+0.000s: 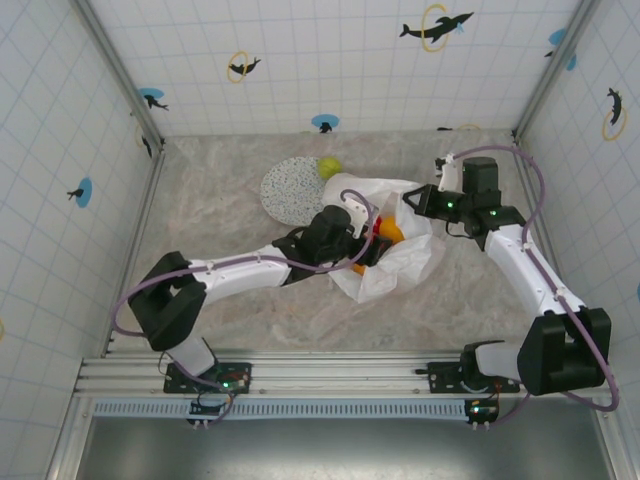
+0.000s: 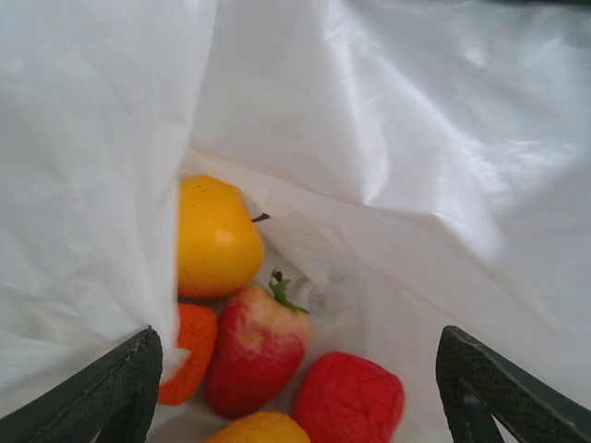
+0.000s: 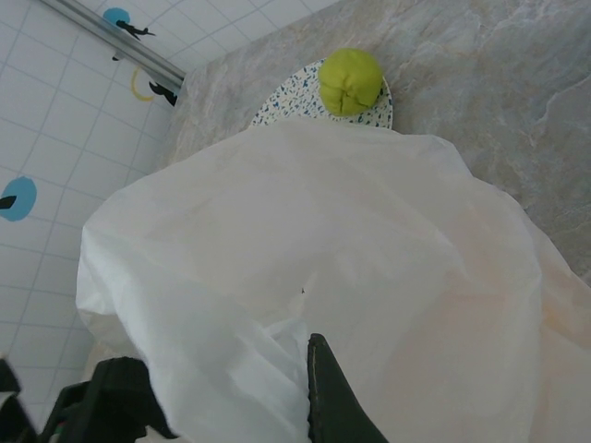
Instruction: Place the fruits into the plastic bag
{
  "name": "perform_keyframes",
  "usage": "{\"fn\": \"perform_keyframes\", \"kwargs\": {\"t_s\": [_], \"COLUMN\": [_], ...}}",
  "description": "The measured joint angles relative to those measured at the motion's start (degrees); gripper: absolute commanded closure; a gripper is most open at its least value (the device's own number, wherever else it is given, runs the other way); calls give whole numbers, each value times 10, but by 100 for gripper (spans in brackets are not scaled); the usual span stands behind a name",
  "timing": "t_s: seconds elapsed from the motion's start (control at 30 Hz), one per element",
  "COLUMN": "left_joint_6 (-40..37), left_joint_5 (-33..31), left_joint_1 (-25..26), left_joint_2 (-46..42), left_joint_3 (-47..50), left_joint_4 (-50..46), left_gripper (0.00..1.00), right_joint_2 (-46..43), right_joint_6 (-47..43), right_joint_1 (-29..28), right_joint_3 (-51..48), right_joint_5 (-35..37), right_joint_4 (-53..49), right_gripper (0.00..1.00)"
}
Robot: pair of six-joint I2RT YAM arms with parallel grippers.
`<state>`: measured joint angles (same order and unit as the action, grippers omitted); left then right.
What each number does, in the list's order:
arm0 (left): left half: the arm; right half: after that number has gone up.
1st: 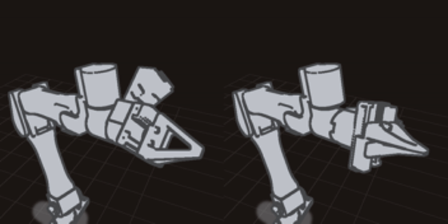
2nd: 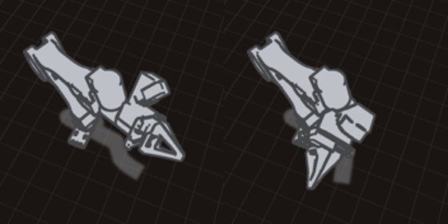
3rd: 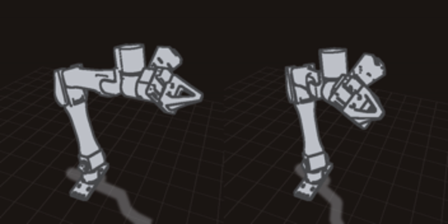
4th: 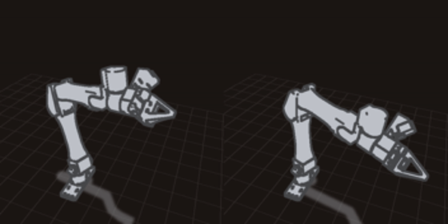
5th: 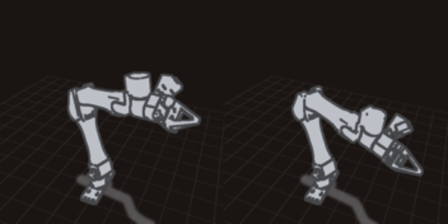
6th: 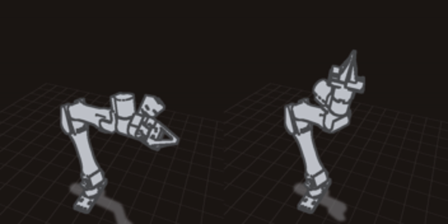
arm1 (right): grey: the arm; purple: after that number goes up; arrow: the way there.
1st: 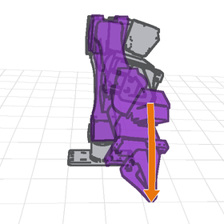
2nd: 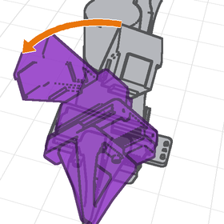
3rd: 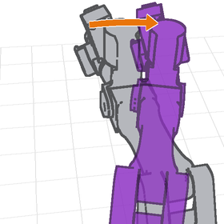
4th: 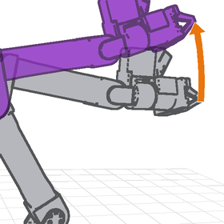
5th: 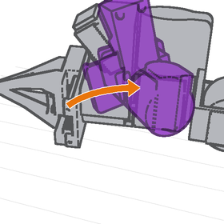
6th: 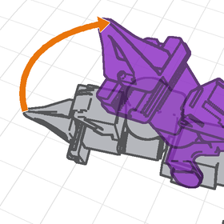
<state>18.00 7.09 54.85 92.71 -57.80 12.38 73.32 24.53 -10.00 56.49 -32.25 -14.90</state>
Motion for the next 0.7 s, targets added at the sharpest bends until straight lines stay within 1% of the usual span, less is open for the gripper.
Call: {"fn": "perform_keyframes", "kwargs": {"t_s": [0.17,0.33,0.4,0.57,0.7], "left_joint_6": [7,26,31,31,33], "left_joint_5": [27,75,85,90,83], "left_joint_1": [-7,-33,-39,-52,-74], "left_joint_2": [-68,-122,-138,-186,-230], "left_joint_3": [42,68,72,83,103], "left_joint_4": [-3,-1,0,-1,-3], "left_gripper": [24,24,23,23,22], "right_joint_2": [1,1,1,1,1], "right_joint_6": [-1,-8,-11,-13,-16], "right_joint_1": [1,3,3,3,4], "right_joint_3": [-1,-1,-1,-1,-1], "right_joint_5": [3,13,16,23,24], "right_joint_4": [0,-1,-2,-3,-4], "right_gripper": [100,100,100,100,100]}}
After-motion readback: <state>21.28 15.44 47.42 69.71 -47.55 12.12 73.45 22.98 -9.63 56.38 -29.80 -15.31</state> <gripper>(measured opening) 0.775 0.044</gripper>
